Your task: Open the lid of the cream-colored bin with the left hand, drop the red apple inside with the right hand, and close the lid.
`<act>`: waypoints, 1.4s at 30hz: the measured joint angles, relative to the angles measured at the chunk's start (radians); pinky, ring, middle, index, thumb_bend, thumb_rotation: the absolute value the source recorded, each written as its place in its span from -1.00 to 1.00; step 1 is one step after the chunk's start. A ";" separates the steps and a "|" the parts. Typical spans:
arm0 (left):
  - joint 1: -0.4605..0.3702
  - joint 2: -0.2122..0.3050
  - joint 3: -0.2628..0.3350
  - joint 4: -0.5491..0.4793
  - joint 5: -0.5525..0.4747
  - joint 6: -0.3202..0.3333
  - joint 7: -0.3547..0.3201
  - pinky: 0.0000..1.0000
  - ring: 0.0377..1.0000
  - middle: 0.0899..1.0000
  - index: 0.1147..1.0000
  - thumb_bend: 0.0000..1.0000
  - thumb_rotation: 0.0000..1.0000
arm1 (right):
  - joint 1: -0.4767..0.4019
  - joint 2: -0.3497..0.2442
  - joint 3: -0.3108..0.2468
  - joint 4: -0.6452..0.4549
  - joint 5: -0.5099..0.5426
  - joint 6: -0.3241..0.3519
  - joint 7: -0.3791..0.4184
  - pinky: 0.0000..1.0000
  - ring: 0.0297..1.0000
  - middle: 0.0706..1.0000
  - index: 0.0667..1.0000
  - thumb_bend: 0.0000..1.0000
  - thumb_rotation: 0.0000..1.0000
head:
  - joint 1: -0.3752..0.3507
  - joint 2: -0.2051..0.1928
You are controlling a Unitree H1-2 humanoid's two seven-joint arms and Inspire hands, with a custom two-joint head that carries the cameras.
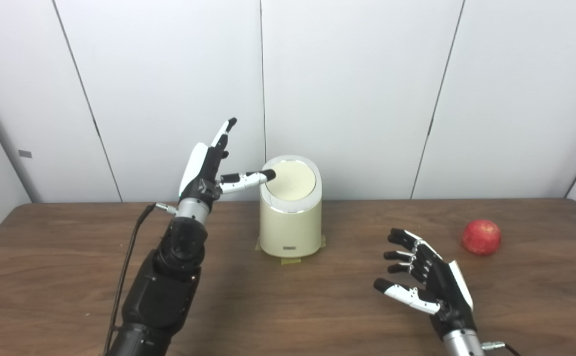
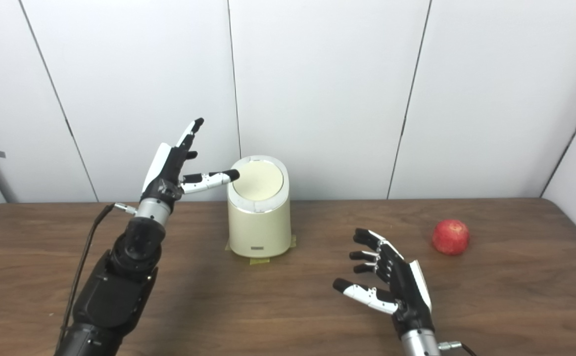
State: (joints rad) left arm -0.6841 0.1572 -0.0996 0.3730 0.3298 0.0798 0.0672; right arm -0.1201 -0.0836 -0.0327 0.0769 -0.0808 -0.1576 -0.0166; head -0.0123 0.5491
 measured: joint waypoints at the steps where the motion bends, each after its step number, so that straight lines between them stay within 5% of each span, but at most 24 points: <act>1: 0.000 0.000 -0.003 0.002 0.001 0.000 0.000 0.74 1.00 1.00 1.00 0.71 -0.43 | 0.000 0.000 0.000 0.000 0.000 0.000 0.000 0.13 0.33 0.56 0.56 0.57 -0.40 | 0.000 0.000; 21: -0.038 -0.007 -0.071 0.081 0.081 0.001 0.002 0.55 0.97 1.00 1.00 0.82 -0.36 | 0.004 0.000 0.001 -0.007 0.001 0.002 0.001 0.16 0.36 0.58 0.56 0.57 -0.40 | -0.011 0.005; 42: -0.092 -0.021 -0.126 0.244 0.164 -0.014 0.105 0.75 1.00 1.00 1.00 0.71 -0.36 | 0.009 0.000 0.010 -0.016 -0.016 0.002 0.000 0.17 0.36 0.59 0.58 0.58 -0.36 | -0.017 0.011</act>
State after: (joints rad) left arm -0.7765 0.1365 -0.2260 0.6170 0.4935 0.0656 0.1724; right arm -0.1107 -0.0840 -0.0232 0.0613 -0.0969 -0.1557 -0.0165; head -0.0291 0.5599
